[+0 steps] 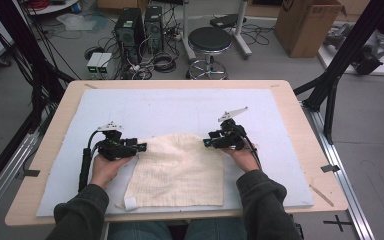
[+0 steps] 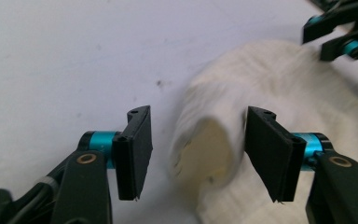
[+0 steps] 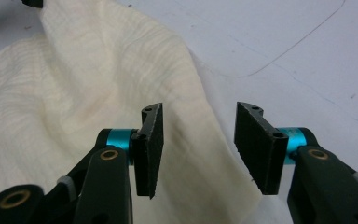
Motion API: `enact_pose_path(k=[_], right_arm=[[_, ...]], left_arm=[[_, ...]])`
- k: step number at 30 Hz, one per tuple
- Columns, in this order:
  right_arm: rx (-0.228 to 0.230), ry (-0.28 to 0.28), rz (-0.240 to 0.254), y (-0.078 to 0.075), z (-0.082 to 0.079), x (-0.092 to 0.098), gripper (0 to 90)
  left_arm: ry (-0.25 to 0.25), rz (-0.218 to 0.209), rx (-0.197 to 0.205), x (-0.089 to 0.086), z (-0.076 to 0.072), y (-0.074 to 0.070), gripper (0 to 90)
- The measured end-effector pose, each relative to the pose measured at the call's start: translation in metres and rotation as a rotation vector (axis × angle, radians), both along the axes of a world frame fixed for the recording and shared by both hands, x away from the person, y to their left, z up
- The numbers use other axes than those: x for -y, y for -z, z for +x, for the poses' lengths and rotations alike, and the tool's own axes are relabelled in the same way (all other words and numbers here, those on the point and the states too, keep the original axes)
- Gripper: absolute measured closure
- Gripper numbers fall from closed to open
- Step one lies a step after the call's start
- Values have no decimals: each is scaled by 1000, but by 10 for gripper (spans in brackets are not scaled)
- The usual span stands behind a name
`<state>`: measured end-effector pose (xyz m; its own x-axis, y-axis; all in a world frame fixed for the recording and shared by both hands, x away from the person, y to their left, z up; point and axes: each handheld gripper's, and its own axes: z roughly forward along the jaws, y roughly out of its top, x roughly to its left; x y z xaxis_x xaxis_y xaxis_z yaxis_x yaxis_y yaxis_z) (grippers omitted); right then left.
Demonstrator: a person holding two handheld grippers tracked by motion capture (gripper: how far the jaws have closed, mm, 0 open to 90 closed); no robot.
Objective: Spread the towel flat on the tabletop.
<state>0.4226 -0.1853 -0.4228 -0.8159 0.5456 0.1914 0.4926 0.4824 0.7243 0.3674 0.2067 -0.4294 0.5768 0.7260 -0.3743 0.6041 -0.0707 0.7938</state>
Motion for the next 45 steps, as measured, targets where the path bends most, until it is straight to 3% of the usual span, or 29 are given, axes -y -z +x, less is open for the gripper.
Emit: enact_pose_path(k=[3,5,7,8,9,12,15,17,19,22,25,27,31,35,38,42,45], right_arm=[[-16,-38,-55,5,1,-6,761],[-18,-59,-65,4,-1,-8,828],[30,-71,-61,-4,-7,-8,857],[61,-68,-53,-17,-11,-6,857],[61,-68,-53,-17,-11,-6,857],[129,-81,-46,-41,-22,-3,857],[195,-100,-48,-63,-43,-1,838],[222,-122,-56,-67,-62,-1,829],[229,-169,-91,-60,-82,-4,824],[171,-231,-103,-37,-107,-9,830],[122,-275,-131,-14,-126,-13,832],[94,-296,-154,-3,-134,-15,830],[79,-311,-167,7,-141,-17,810],[66,-316,-157,7,-141,-17,777],[68,-328,-136,4,-142,-18,724],[115,-322,-115,-9,-145,-15,667],[143,-284,-87,-20,-140,-7,674]], left_arm=[[32,16,18,3,1,-5,691],[40,27,28,4,0,-7,831],[43,25,46,4,-2,-11,851],[44,29,49,3,-3,-14,854],[48,31,51,2,-3,-16,854],[60,3,101,1,-10,-32,854],[131,33,150,5,-28,-44,853],[186,92,162,11,-46,-45,849],[245,153,163,16,-66,-39,849],[326,223,129,20,-89,-24,846],[401,187,52,13,-100,-9,804],[435,139,23,5,-101,-6,694],[410,59,39,-5,-100,-16,589],[335,54,36,-3,-94,-18,590],[312,107,13,8,-93,-8,660],[345,203,7,22,-96,3,664],[349,222,16,25,-97,5,671]])
